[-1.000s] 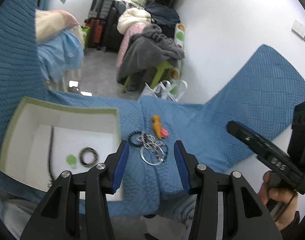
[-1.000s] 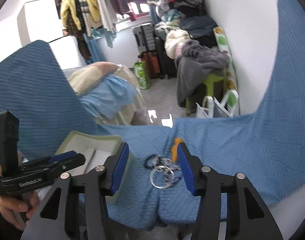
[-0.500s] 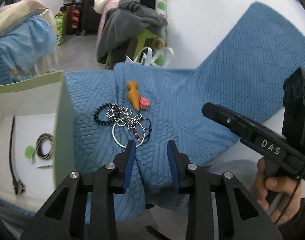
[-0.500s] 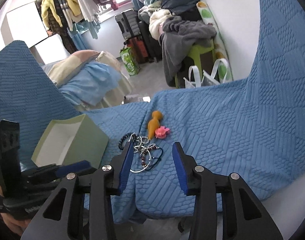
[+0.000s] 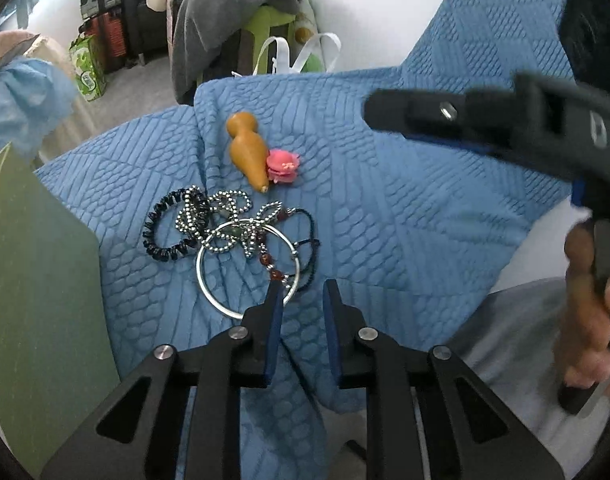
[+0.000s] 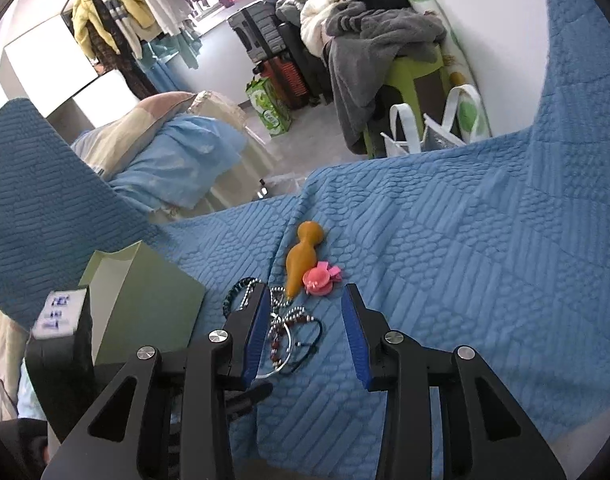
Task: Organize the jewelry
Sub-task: 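Move both grippers from the box back to the jewelry pile, then grasp the orange gourd charm with the right gripper while the left grasps the silver hoop ring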
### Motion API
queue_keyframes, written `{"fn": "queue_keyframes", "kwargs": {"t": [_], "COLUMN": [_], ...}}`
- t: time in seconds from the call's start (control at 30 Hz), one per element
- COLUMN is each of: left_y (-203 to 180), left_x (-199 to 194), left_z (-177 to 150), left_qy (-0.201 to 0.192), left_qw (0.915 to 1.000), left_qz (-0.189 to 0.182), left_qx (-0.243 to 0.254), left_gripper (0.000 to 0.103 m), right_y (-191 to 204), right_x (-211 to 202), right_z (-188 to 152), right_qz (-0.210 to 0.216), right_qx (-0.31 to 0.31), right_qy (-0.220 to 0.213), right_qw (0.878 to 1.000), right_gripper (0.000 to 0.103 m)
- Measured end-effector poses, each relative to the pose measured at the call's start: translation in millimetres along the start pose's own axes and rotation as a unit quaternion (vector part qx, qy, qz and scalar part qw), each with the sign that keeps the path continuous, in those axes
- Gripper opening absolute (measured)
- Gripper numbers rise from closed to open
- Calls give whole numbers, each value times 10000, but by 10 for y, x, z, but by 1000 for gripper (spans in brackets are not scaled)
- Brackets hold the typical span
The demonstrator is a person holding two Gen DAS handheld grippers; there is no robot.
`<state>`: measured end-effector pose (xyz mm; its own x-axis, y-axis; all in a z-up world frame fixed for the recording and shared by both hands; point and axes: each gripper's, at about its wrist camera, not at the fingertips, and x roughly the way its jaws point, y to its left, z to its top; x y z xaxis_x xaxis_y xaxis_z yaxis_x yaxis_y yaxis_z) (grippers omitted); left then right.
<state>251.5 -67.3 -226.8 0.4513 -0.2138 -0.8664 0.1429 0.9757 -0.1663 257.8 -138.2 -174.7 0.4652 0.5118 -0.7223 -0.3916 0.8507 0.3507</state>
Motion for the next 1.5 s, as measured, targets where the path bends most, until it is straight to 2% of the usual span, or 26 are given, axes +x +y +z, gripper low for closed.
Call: {"fn": "queue_keyframes", "kwargs": {"t": [0.17,0.3,0.43,0.57,0.7,1.0,1.03,1.23,1.5], "left_y": [-1,-30,-69,-30,-25,-8,11,41,-108], "left_x": [105,190,235,239,238,235,232,232,258], "left_z": [-7,16,9,25,27,20,19,43,56], "left_qy": [159,255,341,435,468,435,440,605,676], "left_qw": [9995,9987,9974,9976,9961,9970,9970,9961,9905], "left_qz": [162,251,243,58,101,5,-6,-95,187], "left_qx": [222,353,585,526,736,647,644,639,1181], "left_gripper": [15,15,15,15,15,15,15,15,15], "right_y": [-25,1,42,59,80,102,123,111,-61], "right_x": [252,463,659,886,1078,1360,1376,1372,1171], "right_z": [128,231,319,366,388,412,413,405,448], "right_qz": [78,159,317,384,327,72,45,51,-10], "right_qx": [-72,-160,-244,-359,-499,-837,-900,-898,-566], "right_qy": [209,363,549,852,1112,1402,1403,1406,1146], "right_qw": [9997,9991,9977,9950,9920,9865,9860,9860,9918], "right_gripper": [34,34,34,34,34,33,28,27,27]}}
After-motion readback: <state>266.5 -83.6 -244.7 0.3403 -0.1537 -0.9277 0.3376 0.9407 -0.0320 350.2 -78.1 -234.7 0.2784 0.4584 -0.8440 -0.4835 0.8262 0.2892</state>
